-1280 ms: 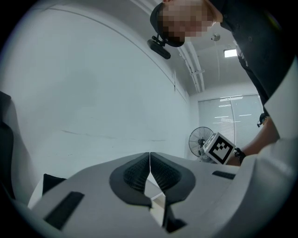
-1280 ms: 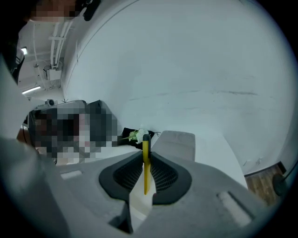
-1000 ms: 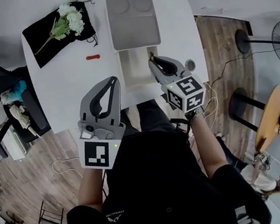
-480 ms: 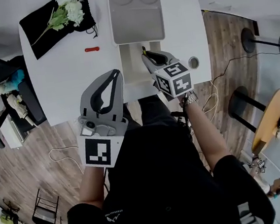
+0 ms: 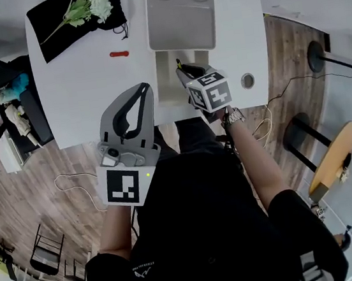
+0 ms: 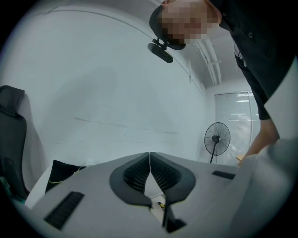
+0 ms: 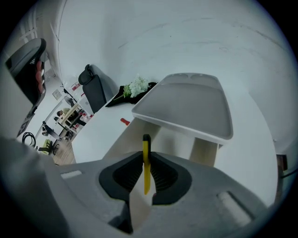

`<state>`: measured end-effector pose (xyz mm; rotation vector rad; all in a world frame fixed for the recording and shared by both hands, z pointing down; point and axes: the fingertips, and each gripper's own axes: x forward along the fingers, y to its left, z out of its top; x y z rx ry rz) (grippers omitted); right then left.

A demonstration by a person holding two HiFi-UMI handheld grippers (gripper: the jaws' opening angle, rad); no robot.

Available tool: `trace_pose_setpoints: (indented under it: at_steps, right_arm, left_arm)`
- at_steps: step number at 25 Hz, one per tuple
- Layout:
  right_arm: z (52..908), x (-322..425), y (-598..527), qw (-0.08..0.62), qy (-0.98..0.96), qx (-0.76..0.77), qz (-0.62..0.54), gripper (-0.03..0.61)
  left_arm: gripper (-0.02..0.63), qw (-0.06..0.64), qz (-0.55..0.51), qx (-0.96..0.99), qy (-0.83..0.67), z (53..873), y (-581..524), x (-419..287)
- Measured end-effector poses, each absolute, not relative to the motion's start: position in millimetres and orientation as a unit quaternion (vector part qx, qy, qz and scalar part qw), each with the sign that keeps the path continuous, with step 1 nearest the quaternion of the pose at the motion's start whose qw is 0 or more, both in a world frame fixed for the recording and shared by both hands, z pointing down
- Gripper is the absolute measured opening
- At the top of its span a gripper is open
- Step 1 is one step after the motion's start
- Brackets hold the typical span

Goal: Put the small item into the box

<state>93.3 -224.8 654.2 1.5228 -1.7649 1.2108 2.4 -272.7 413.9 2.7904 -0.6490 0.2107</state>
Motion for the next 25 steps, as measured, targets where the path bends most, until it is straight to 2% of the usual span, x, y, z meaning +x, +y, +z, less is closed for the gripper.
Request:
trace_pose_setpoints:
  at_steps: [14,25]
  right_arm:
    - [685.7,73.4,-226.6,0.319,-0.660,0.499,0.463,0.055]
    - [697.5,70.5,-225.1,0.341,-0.653,0.484,0.473,0.055]
  left_arm:
    - [0.006,0.146,0.068,0.939,-0.304,422.7,-281.1,-22.5]
    - [0.006,0.149,0.068,0.929,-0.333,424.5,-279.3,-37.0]
